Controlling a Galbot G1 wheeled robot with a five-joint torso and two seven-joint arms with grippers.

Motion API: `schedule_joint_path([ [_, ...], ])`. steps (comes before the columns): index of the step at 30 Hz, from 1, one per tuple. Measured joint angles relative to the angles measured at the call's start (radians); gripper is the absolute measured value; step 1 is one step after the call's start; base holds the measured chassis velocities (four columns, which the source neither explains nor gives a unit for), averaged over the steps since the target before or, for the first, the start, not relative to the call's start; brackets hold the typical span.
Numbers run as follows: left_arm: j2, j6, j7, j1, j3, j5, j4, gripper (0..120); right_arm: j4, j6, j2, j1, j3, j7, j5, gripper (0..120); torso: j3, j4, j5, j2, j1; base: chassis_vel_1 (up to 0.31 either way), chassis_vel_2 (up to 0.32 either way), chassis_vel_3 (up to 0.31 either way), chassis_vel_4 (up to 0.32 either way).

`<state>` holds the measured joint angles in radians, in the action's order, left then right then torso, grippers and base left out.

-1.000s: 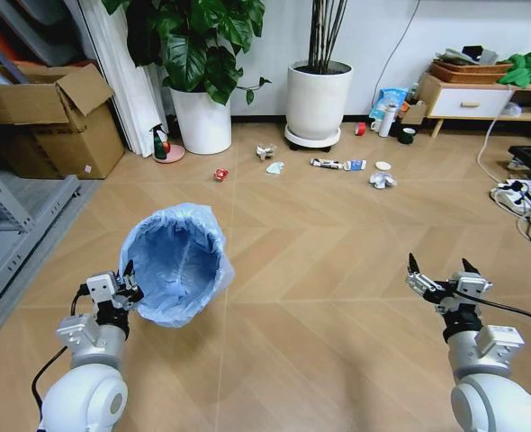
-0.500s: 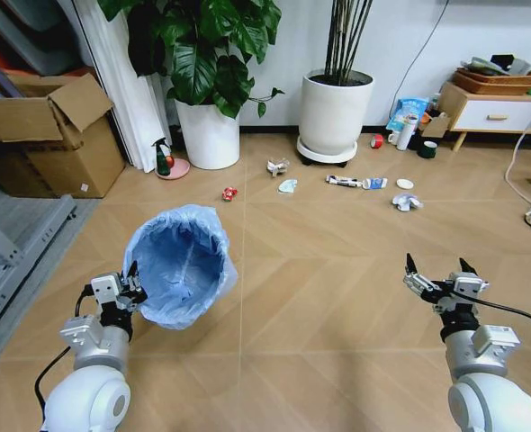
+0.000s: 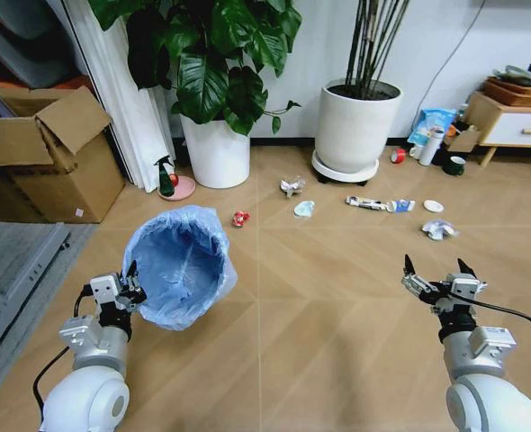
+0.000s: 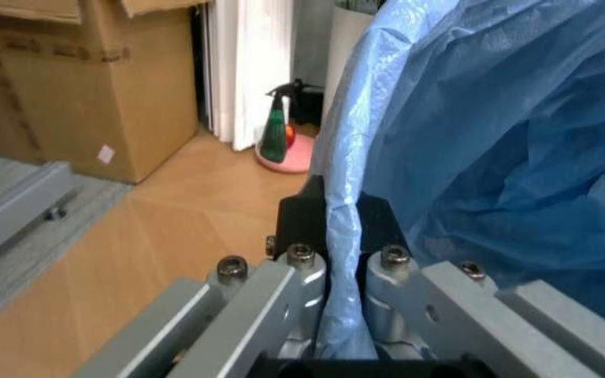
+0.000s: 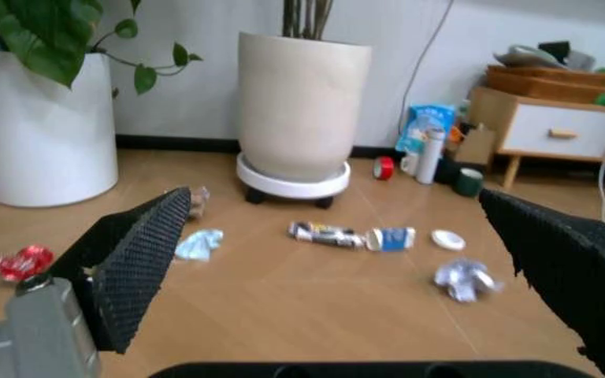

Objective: Pick up the trash bin and place the garbage on the floor into it.

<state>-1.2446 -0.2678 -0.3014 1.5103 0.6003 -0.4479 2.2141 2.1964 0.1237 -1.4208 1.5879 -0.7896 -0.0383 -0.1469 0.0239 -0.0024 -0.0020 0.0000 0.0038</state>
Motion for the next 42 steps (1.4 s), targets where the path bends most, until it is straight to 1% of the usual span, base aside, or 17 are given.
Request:
schedule_joint_path([
  [3, 0.0, 0.0, 0.0, 0.001, 0.0, 0.0, 0.0, 0, -0.001, -0.001, 0.0, 0.001, 0.001, 0.001, 0.002, 100, 0.0, 0.0001, 0.0022, 0.0, 0.0, -0.224, 0.396, 0.243, -0.401],
  [6, 0.001, 0.001, 0.0, 0.001, 0.0, 0.0, 0.001, 0, -0.001, -0.002, 0.001, 0.001, 0.002, 0.001, 0.003, 100, 0.0, 0.0002, 0.0004, 0.0, 0.0, -0.221, 0.41, 0.226, -0.404],
  [9, 0.002, 0.001, 0.0, 0.001, 0.0, 0.0, 0.001, 0, -0.001, -0.002, 0.002, 0.001, 0.002, 0.002, 0.003, 100, 0.0, 0.0001, 0.0025, 0.0, 0.0, -0.221, 0.404, 0.232, -0.421],
  [11, 0.002, 0.003, -0.001, 0.002, 0.001, -0.001, 0.001, 0, -0.002, -0.003, 0.002, 0.002, 0.003, 0.002, 0.003, 100, 0.0, 0.0001, 0.0, 0.0, 0.0, -0.253, 0.425, 0.229, -0.426],
  [14, 0.001, 0.003, -0.002, 0.003, 0.003, 0.0, 0.001, 0, -0.005, -0.004, 0.002, 0.002, 0.005, 0.005, 0.004, 100, 0.0, 0.0003, 0.0024, 0.0, 0.0, -0.222, 0.42, 0.212, -0.433],
  [16, 0.001, 0.003, -0.001, 0.003, 0.004, 0.0, 0.001, 0, -0.006, -0.006, 0.002, 0.002, 0.007, 0.006, 0.006, 100, 0.0, 0.0, -0.0003, 0.0, 0.0, -0.217, 0.417, 0.22, -0.416],
  [20, 0.003, 0.003, -0.002, 0.003, 0.007, -0.001, 0.001, 0, -0.01, -0.007, 0.002, 0.001, 0.01, 0.007, 0.007, 100, 0.0, 0.0001, 0.0026, 0.0, 0.0, -0.236, 0.426, 0.231, -0.409],
  [23, 0.003, 0.003, -0.001, 0.002, 0.007, -0.001, -0.001, 0, -0.011, -0.007, 0.002, 0.0, 0.01, 0.009, 0.008, 100, 0.0, 0.0001, -0.0004, 0.0, 0.0, -0.204, 0.414, 0.236, -0.429],
  [24, 0.003, 0.003, -0.002, 0.002, 0.008, -0.002, -0.004, 0, -0.014, -0.007, 0.002, -0.001, 0.011, 0.009, 0.008, 100, 0.0, 0.0003, 0.0025, 0.0, 0.0, -0.22, 0.425, 0.234, -0.427],
  [27, 0.003, 0.003, -0.001, 0.0, 0.008, -0.002, -0.008, 0, -0.017, -0.007, 0.002, -0.003, 0.012, 0.01, 0.009, 100, 0.0, 0.0, -0.0001, 0.0, 0.0, -0.22, 0.401, 0.228, -0.429],
  [30, 0.002, 0.003, -0.001, -0.001, 0.008, -0.002, -0.013, 0, -0.021, 0.002, 0.005, -0.004, 0.016, 0.011, 0.008, 100, 0.0, 0.0001, 0.0025, 0.0, 0.0, -0.232, 0.385, 0.227, -0.39],
  [32, 0.0, 0.003, -0.001, -0.001, 0.008, -0.002, -0.019, 0, -0.034, 0.009, 0.012, -0.012, 0.022, 0.012, 0.005, 100, 0.0, 0.0001, -0.0005, 0.0, 0.0, -0.196, 0.337, 0.185, -0.276],
  [33, 0.0, 0.003, -0.001, -0.001, 0.008, -0.002, -0.019, 0, -0.041, 0.01, 0.015, -0.017, 0.025, 0.012, 0.003, 100, 0.0, 0.0001, 0.0021, 0.0, 0.001, -0.175, 0.295, 0.149, -0.244],
  [35, 0.002, 0.003, -0.002, -0.005, 0.007, -0.005, -0.025, 0, -0.064, 0.011, 0.024, -0.028, 0.032, 0.012, -0.007, 100, 0.0, 0.0003, 0.002, 0.0, 0.001, -0.124, 0.152, 0.06, -0.059],
  [36, 0.007, 0.003, -0.003, -0.01, 0.004, -0.008, -0.031, 0, -0.078, 0.011, 0.032, -0.037, 0.037, 0.01, -0.015, 100, 0.0, -0.0002, -0.0001, 0.0, 0.001, -0.087, 0.052, 0.06, -0.059],
  [38, 0.015, 0.003, -0.002, -0.014, 0.0, -0.012, -0.037, 0, -0.109, 0.013, 0.047, -0.052, 0.053, 0.004, -0.035, 100, 0.0, 0.0001, 0.0023, 0.0, 0.0, -0.043, 0.026, -0.005, 0.005],
  [42, 0.019, 0.003, 0.001, -0.014, -0.001, -0.018, -0.042, 0, -0.162, 0.021, 0.074, -0.084, 0.094, -0.003, -0.076, 100, 0.0, 0.0, 0.0003, 0.0, 0.0, 0.012, -0.092, -0.005, 0.069],
])
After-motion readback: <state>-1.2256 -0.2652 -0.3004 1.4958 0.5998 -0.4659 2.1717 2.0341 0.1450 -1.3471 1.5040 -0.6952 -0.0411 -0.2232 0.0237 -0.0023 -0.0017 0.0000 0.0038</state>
